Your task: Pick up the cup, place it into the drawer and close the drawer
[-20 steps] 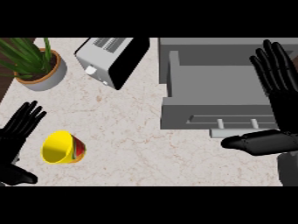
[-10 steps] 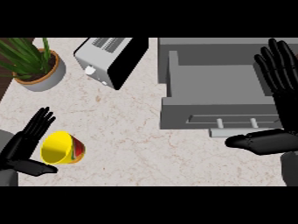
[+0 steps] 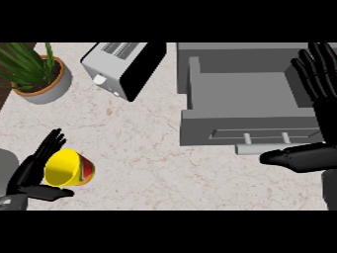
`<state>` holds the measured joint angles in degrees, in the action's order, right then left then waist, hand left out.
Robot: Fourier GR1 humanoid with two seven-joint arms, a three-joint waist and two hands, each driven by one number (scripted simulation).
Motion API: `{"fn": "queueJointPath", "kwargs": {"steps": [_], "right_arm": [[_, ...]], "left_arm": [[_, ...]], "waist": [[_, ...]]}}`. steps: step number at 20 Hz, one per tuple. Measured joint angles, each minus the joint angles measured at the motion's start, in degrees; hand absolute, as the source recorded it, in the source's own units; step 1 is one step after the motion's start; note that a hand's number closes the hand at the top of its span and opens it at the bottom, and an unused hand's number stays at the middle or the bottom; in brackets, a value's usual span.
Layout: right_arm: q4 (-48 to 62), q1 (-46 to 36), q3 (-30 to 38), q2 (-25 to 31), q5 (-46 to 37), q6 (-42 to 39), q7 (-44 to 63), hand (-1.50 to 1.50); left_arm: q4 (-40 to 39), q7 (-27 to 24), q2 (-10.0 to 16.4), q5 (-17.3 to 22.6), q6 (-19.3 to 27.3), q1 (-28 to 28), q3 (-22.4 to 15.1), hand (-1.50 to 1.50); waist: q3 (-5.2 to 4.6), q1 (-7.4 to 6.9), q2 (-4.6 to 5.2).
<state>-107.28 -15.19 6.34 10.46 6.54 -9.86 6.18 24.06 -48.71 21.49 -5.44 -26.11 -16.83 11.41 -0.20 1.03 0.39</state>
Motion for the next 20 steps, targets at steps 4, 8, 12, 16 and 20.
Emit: {"fn": "queueJointPath", "kwargs": {"steps": [4,8,12,16,20], "right_arm": [[0.05,-1.17,0.08,0.23,0.35,0.11,1.35,-1.5],[0.0,-0.8,0.59,0.58,0.88,-0.41,1.05,-1.5],[0.42,-0.5,0.53,0.69,0.83,-0.85,0.57,-1.5],[0.58,-1.61,0.42,0.56,0.57,-0.14,1.75,-1.5],[0.13,-1.66,0.71,0.88,1.01,-0.42,2.08,-1.5]], "left_arm": [[-2.85,-2.42,-0.48,-0.61,1.12,-1.47,-0.5,-1.5],[-5.47,-4.57,-0.82,-1.13,2.07,-2.36,-0.85,-1.5],[-6.83,-5.69,-1.66,-1.77,2.76,-3.69,-1.56,-1.5],[-7.9,-6.42,-2.91,-2.15,3.22,-4.92,-2.13,-1.5],[-8.9,-6.1,-3.77,-2.01,2.46,-6.33,-2.45,-1.5]], "waist": [[-0.04,0.08,0.03],[-0.08,0.36,0.14],[-0.09,0.45,0.19],[-0.09,0.37,0.17],[-0.11,0.6,0.21]]}}
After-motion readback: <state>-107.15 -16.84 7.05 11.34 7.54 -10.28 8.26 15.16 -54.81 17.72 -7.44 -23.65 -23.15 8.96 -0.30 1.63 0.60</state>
